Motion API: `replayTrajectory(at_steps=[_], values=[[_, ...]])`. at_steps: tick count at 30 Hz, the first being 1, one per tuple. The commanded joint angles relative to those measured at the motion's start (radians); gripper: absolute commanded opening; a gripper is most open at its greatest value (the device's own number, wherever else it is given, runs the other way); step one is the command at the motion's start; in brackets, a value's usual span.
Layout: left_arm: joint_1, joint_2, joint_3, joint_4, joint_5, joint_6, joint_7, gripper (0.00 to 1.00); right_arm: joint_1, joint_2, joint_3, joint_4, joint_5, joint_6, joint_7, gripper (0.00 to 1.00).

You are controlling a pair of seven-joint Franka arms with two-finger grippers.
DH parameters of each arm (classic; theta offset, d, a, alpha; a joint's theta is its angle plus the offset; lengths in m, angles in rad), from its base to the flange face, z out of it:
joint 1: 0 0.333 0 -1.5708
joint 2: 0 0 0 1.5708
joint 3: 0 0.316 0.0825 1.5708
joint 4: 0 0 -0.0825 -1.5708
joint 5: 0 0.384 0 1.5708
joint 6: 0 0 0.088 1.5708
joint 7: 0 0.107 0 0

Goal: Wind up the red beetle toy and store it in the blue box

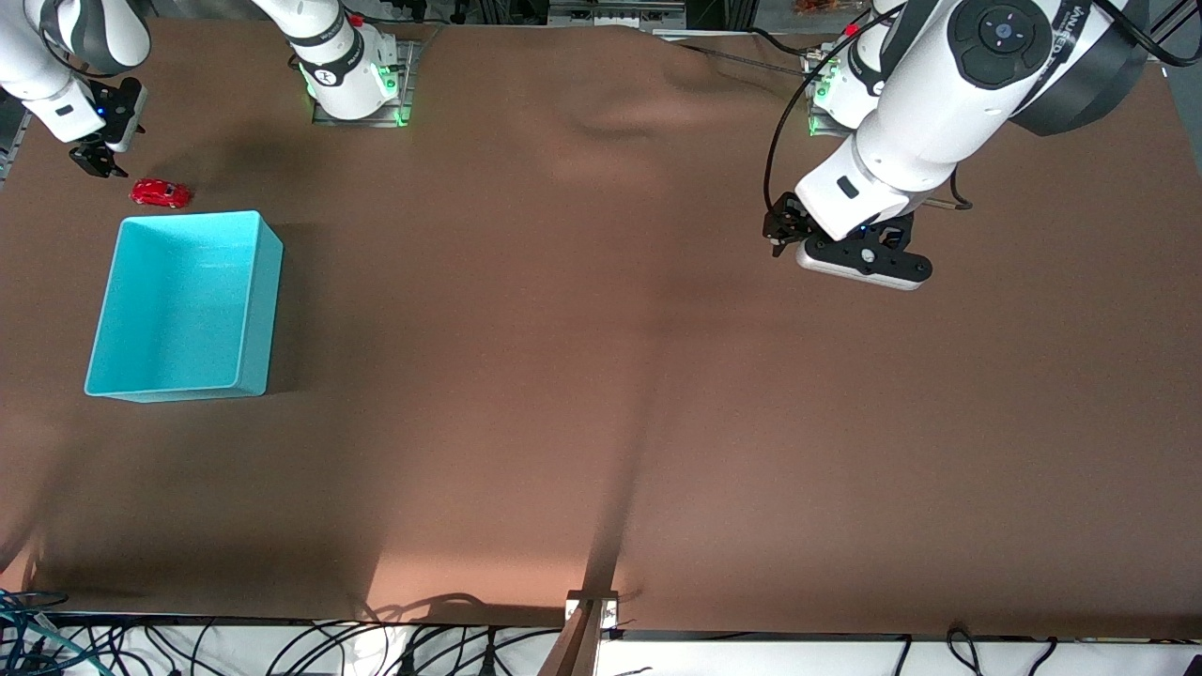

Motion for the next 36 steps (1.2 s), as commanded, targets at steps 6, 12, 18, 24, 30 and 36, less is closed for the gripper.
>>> replayTrajectory(at_steps=[6,12,18,24,30,36], values=[[0.009,0.01,-0.003,0.026,-0.026,-0.015,0.006,1.0,0.006,0.019,-0.018,-0.014,-0.029,0.043,-0.002,1.0],[0.009,0.01,-0.003,0.026,-0.026,-0.015,0.006,1.0,0.006,0.03,-0.018,-0.014,-0.029,0.062,-0.002,1.0],[0.01,0.01,-0.003,0.028,-0.026,-0.015,0.007,1.0,0.01,0.039,-0.018,-0.013,-0.027,0.063,0.001,1.0],[0.012,0.01,-0.003,0.026,-0.026,-0.015,0.007,1.0,0.01,0.039,-0.018,-0.013,-0.027,0.063,0.001,1.0],[0.012,0.01,-0.003,0.026,-0.026,-0.015,0.007,1.0,0.012,0.041,-0.016,-0.013,-0.027,0.066,0.002,1.0],[0.012,0.01,-0.003,0.028,-0.026,-0.015,0.007,1.0,0.023,0.053,-0.016,-0.013,-0.024,0.082,0.005,1.0]])
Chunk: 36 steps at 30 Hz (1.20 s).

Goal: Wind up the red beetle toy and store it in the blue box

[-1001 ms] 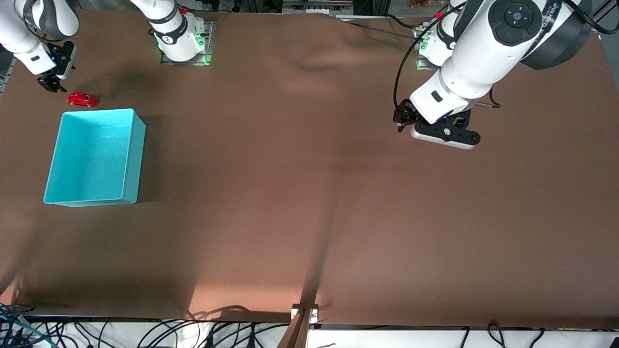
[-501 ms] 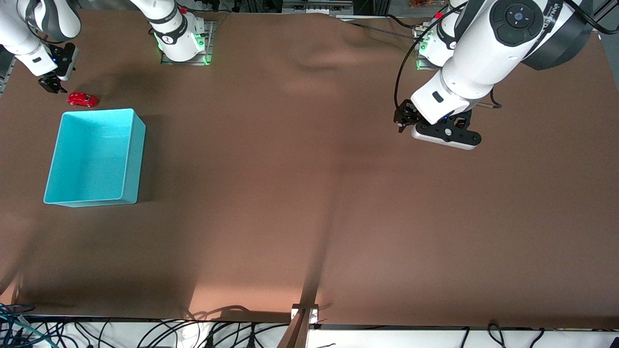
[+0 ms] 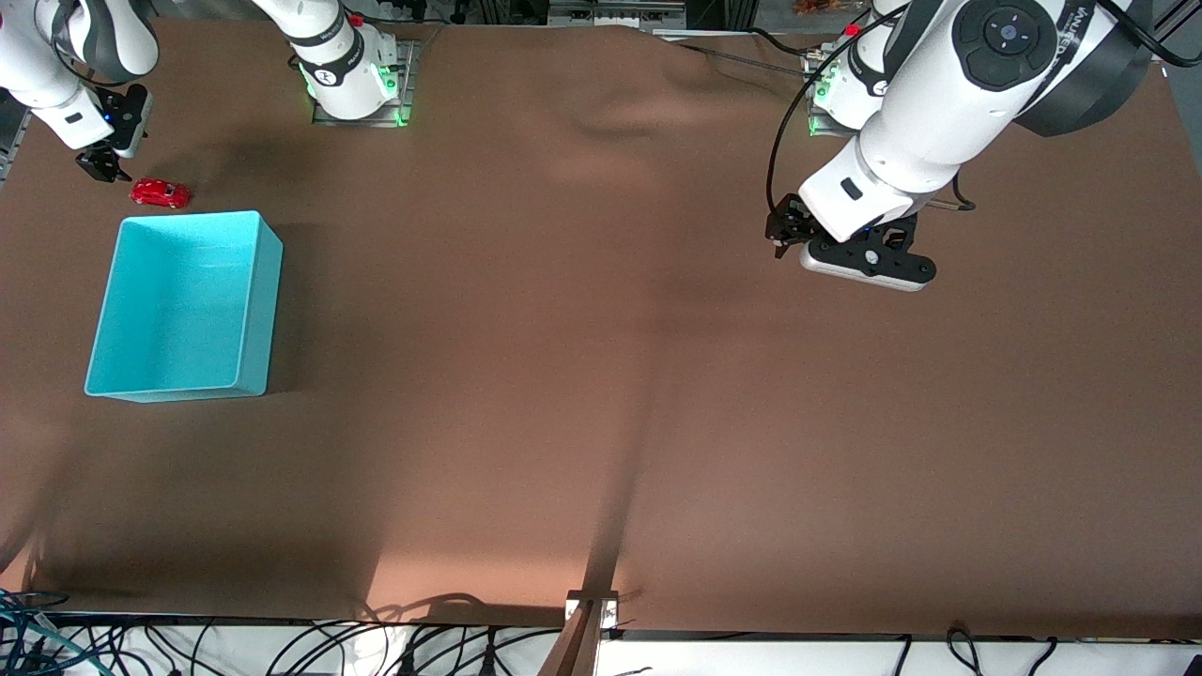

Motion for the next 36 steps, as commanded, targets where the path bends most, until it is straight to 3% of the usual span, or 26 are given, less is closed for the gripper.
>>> replayTrajectory(at_steps=[1,36], values=[[0.008,0.01,-0.003,0.026,-0.026,-0.015,0.007,1.0,0.021,0.015,-0.016,-0.013,-0.021,0.033,0.005,1.0],[0.008,0.01,-0.003,0.028,-0.026,-0.015,0.007,1.0,0.027,0.185,-0.005,-0.014,0.045,0.206,0.012,1.0]])
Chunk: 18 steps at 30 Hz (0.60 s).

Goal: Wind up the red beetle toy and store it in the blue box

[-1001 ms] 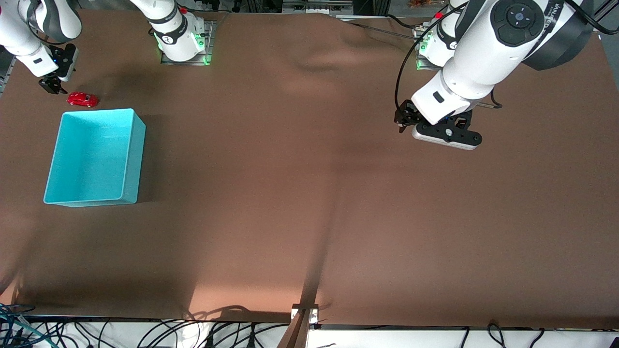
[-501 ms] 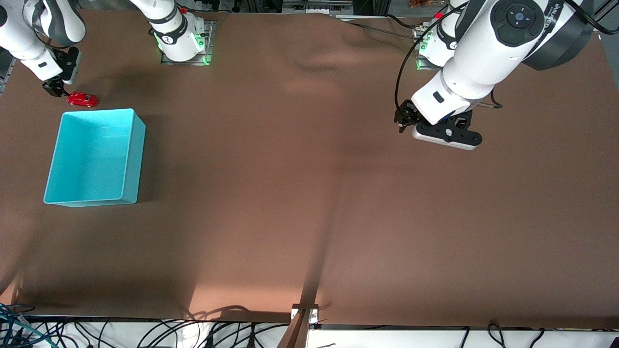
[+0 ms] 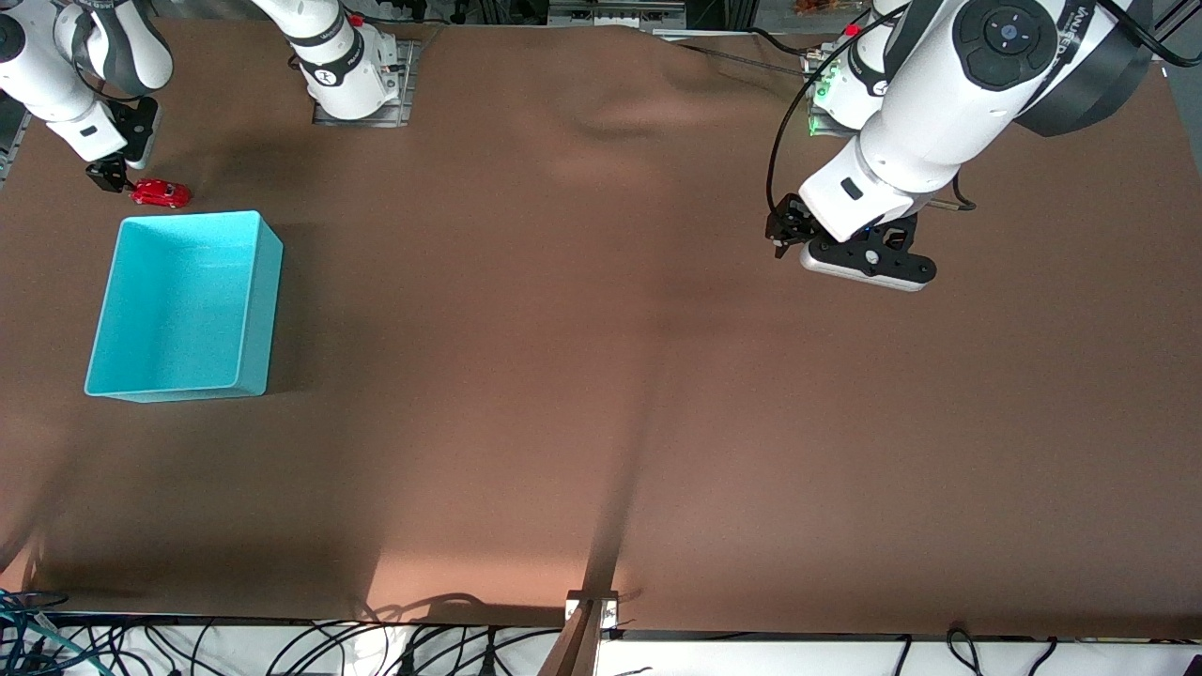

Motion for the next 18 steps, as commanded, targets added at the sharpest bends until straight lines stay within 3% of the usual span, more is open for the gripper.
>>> replayTrajectory(at_steps=[1,18], values=[[0.008,0.01,-0.003,0.027,-0.026,-0.015,0.007,1.0,0.007,0.038,-0.005,-0.012,0.024,0.062,0.002,1.0],[0.008,0.01,-0.003,0.027,-0.026,-0.015,0.007,1.0,0.006,0.114,0.009,-0.013,0.048,0.143,0.004,1.0]])
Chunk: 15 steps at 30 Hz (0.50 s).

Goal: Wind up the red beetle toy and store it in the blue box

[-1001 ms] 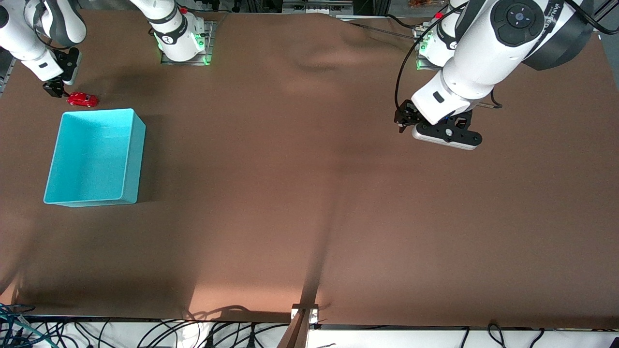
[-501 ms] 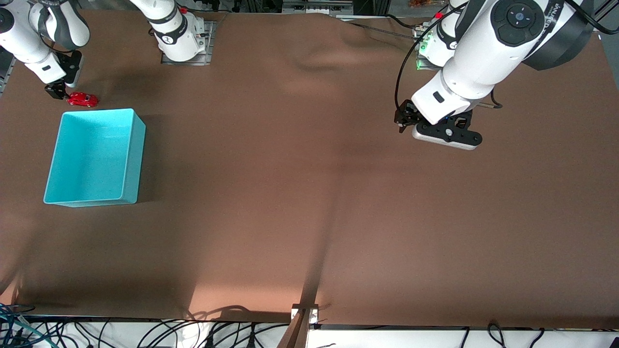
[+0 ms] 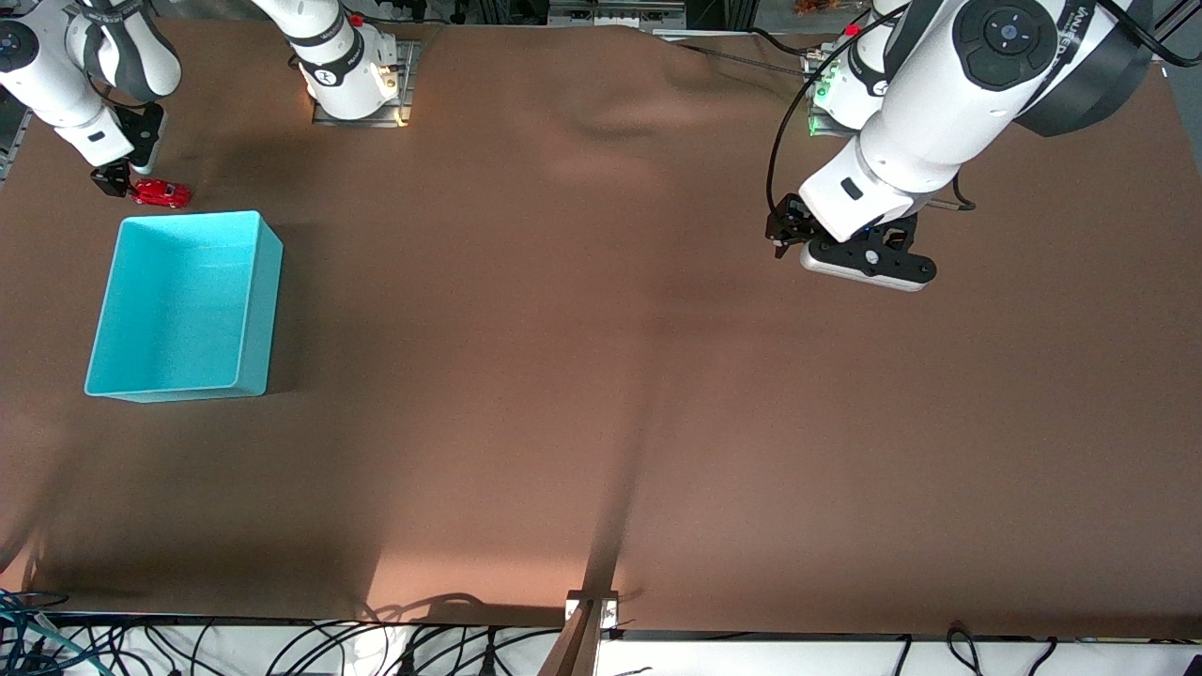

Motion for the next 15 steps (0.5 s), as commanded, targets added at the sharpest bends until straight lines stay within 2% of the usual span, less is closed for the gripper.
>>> replayTrajectory(at_steps=[1,15], values=[[0.008,0.01,-0.003,0.027,-0.026,-0.015,0.007,1.0,0.004,0.037,0.006,-0.011,0.028,0.051,0.003,1.0],[0.021,0.01,-0.003,0.027,-0.028,-0.015,0.049,1.0,0.0,0.08,0.036,-0.009,0.058,0.091,0.003,1.0]])
